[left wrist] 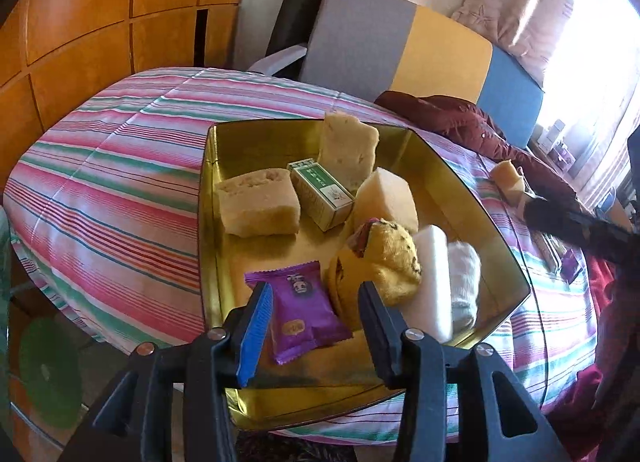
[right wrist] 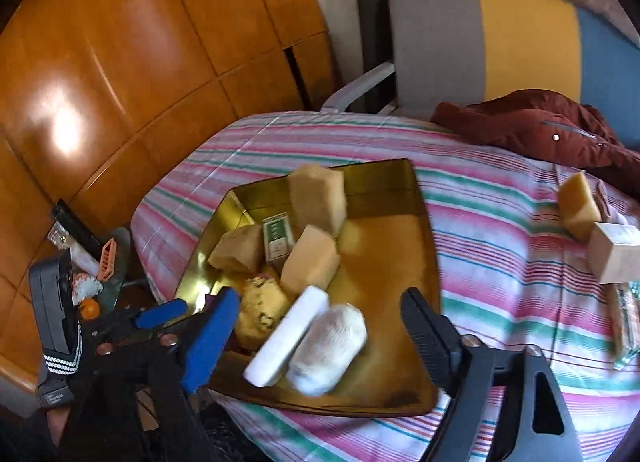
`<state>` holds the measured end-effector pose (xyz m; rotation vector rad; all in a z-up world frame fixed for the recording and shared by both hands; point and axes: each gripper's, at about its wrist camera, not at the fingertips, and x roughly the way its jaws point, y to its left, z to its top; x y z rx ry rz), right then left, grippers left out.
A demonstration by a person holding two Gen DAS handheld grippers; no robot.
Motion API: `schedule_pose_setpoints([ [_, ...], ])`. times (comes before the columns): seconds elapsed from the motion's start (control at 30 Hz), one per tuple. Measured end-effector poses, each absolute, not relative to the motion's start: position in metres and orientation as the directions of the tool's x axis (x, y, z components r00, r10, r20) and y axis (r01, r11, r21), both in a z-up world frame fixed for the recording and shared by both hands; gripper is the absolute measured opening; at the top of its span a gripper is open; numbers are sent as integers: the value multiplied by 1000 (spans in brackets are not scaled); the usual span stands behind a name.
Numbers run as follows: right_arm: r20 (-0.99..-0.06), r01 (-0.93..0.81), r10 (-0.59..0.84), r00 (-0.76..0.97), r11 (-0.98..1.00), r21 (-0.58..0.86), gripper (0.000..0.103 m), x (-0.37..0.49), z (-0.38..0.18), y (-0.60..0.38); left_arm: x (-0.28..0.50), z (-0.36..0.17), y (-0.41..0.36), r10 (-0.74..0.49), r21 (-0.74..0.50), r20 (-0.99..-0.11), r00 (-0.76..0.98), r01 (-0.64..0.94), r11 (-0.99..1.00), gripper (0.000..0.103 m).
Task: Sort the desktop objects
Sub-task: 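Move both open tools back toward the remaining items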
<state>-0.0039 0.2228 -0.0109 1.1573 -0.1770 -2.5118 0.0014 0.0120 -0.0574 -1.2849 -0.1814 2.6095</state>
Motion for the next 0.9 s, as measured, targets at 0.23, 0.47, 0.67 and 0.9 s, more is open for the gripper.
schedule_pose_setpoints([
  [0.23,-720,297,-308,-622,-943,148,103,10,-21,197,1,-57,10,214,-179,-768,-603,-119,-977,55],
  [0.47,-704,241,-148,-694,-970,-34,103,20,-25,179,5,-50,8,178,-155,-754,-633,-92,-984,55],
  [0.67,-647,143,-18,-762,-980,-141,103,31,-22,172,8,-41,5,122,-119,-735,-667,-50,-992,55],
  [0.9,-667,104,-16,-745,-990,-93,103,32,-29,175,9,-42,3,87,-89,-738,-669,-32,-996,54],
])
